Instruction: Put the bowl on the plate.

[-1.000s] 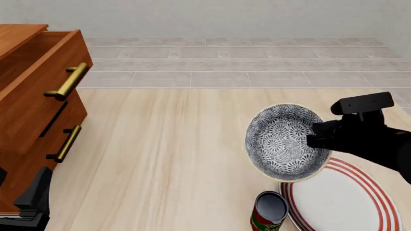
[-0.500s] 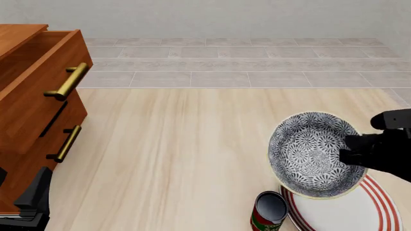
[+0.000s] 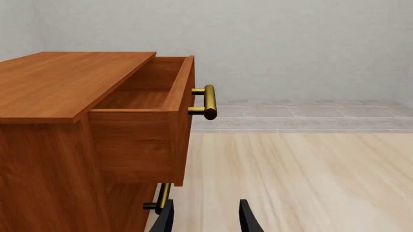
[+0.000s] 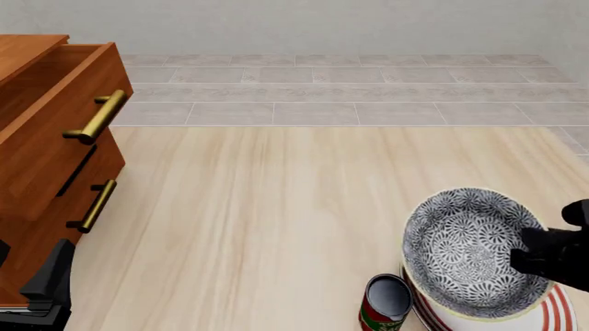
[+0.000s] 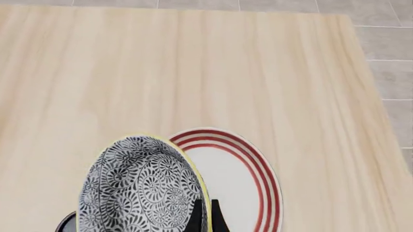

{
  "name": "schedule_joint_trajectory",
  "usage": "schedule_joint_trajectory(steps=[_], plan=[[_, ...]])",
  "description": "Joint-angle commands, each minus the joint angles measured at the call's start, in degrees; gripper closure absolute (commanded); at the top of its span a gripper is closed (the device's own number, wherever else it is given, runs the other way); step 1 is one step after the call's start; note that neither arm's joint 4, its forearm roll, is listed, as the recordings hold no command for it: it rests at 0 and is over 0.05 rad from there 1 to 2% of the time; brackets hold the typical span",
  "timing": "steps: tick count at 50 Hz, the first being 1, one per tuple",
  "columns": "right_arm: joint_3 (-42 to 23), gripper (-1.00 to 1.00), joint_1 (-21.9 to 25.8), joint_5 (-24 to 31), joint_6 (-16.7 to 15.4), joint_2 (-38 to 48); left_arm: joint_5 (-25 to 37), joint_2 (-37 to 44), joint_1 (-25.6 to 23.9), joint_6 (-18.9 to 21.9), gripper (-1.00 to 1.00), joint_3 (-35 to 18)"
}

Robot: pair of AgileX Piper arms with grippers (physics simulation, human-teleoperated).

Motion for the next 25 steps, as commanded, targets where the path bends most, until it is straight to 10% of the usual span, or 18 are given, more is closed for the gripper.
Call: schedule_joint_trajectory(steps=[1,25], plan=[[3.07,1.0,-2.12,-0.54,0.43,-1.4,0.0,0.0,0.0,0.0,-1.0,0.0],[10.42,1.0,-7.25,-7.76,0.4,1.29,0.0,0.0,0.0,0.0,-1.0,0.0]])
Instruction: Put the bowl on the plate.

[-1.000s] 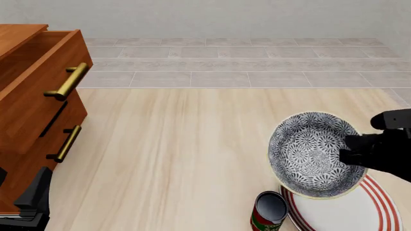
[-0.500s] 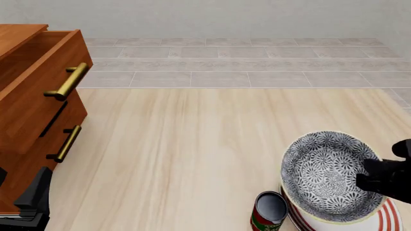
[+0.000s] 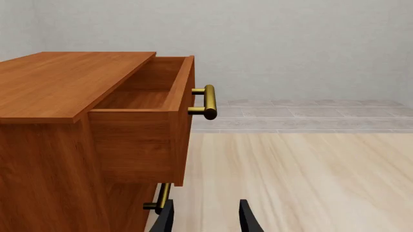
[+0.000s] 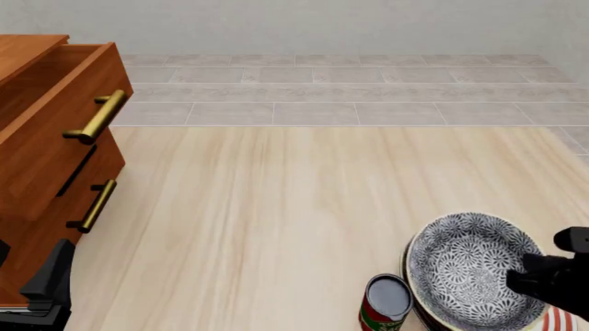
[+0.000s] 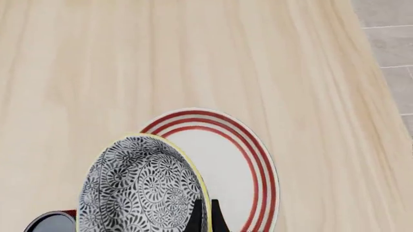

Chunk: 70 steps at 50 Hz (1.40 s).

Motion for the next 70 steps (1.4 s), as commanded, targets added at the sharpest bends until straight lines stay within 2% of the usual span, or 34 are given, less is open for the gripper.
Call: schedule_joint_trajectory(steps=[1,19,48,49,70], plan=[[2.34,1.0,-2.12,-2.83,0.04,1.0,0.0,0.0,0.0,0.0,-1.0,0.0],[5.24,1.0,-4.45,-9.37,-0.48,5.85,0.0,0.0,0.0,0.0,-1.0,0.0],[5.46,1.0,-5.4,-11.2,-1.18,7.51,0.0,0.0,0.0,0.0,-1.0,0.0],[5.47,-1.0,-5.51,-11.0,-1.26,7.27,0.0,0.0,0.0,0.0,-1.0,0.0],[5.15,-1.0,-6.24,-10.11,-2.08,6.65,0.0,0.0,0.0,0.0,-1.0,0.0]])
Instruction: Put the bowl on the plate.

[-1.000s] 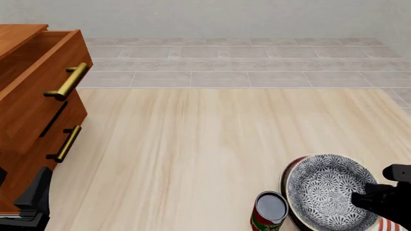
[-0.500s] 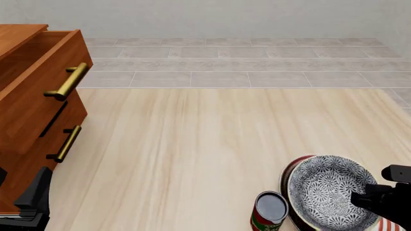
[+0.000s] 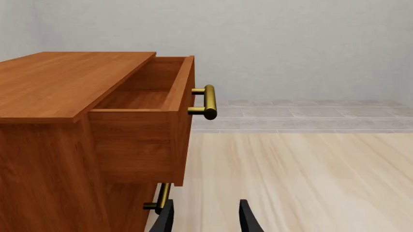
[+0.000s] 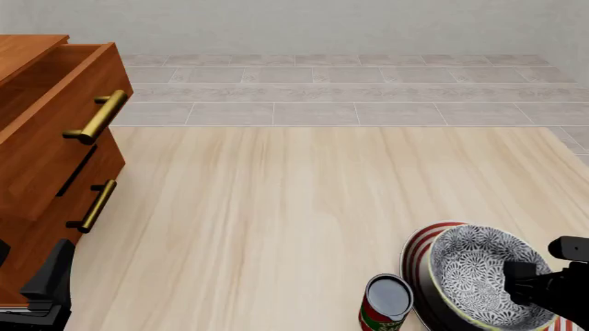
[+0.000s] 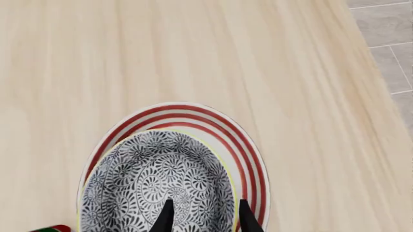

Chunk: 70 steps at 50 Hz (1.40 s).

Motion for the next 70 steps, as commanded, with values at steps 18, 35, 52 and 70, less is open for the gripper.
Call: schedule_joint_trajectory(steps=[18,35,52,70], plan=[[-5.63,-1.0,-2.3,4.84,-2.43,-2.42,0.0,0.0,0.0,0.0,-1.0,0.0],[-13.25,-1.0,-1.16,13.29,-4.56,-7.42,0.0,0.0,0.0,0.0,-1.0,0.0],[-22.51,-1.0,0.57,19.6,-7.24,-9.34,0.0,0.0,0.0,0.0,-1.0,0.0],[-30.06,-1.0,5.98,23.68,-8.87,-9.83,0.0,0.0,0.0,0.0,-1.0,0.0]])
